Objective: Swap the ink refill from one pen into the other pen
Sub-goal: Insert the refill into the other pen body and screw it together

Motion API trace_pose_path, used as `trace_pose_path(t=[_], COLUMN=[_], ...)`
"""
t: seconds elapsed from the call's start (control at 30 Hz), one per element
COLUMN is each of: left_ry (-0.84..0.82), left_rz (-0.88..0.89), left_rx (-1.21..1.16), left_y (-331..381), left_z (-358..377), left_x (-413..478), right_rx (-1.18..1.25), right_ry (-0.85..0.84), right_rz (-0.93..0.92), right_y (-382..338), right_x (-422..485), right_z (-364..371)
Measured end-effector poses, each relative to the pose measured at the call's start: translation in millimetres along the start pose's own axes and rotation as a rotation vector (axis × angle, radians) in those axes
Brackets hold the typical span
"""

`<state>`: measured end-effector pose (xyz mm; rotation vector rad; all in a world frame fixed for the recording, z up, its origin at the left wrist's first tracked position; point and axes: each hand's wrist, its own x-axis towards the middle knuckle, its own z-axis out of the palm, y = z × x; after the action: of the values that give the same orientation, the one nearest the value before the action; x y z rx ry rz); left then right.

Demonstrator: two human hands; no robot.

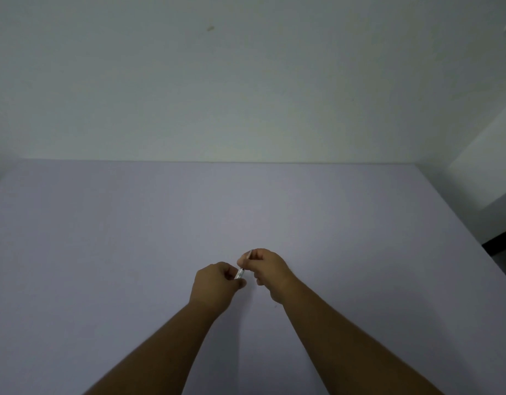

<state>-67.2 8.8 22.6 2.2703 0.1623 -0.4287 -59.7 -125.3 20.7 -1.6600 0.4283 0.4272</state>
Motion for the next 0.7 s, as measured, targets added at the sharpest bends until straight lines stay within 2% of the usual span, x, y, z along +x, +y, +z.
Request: trace_pose_path(t=[0.07,0.2,0.37,0.5,0.63,0.7], left_ry=[0.003,0.000,-0.005,-0.020,-0.018,-0.029], left_rz=[-0.002,0.003,-0.018,-0.014,-0.019,-0.011], left_rx=[0.001,0.009,-0.038,-0.023,-0.019,-0.012], left_y=[1,4,7,8,6,7], left_z=[0,0,-6,-6,-9,-10], left_x=[-1,-2,1,-2,-2,-3], right_rx=[0.009,-0.150,0.076,-0.095,0.026,-0.008], right_ry=[0.009,0.087,0.036,0.064,-0.020,-0.016], right_rz=[-0.006,0.014,0.018,0.007,-0.024,-0.033], right_y=[-1,-2,-4,-3,-5,-5], right_x=[-1,0,-3,-3,-4,-4], right_z=[2,5,-1,-3,-4,-5])
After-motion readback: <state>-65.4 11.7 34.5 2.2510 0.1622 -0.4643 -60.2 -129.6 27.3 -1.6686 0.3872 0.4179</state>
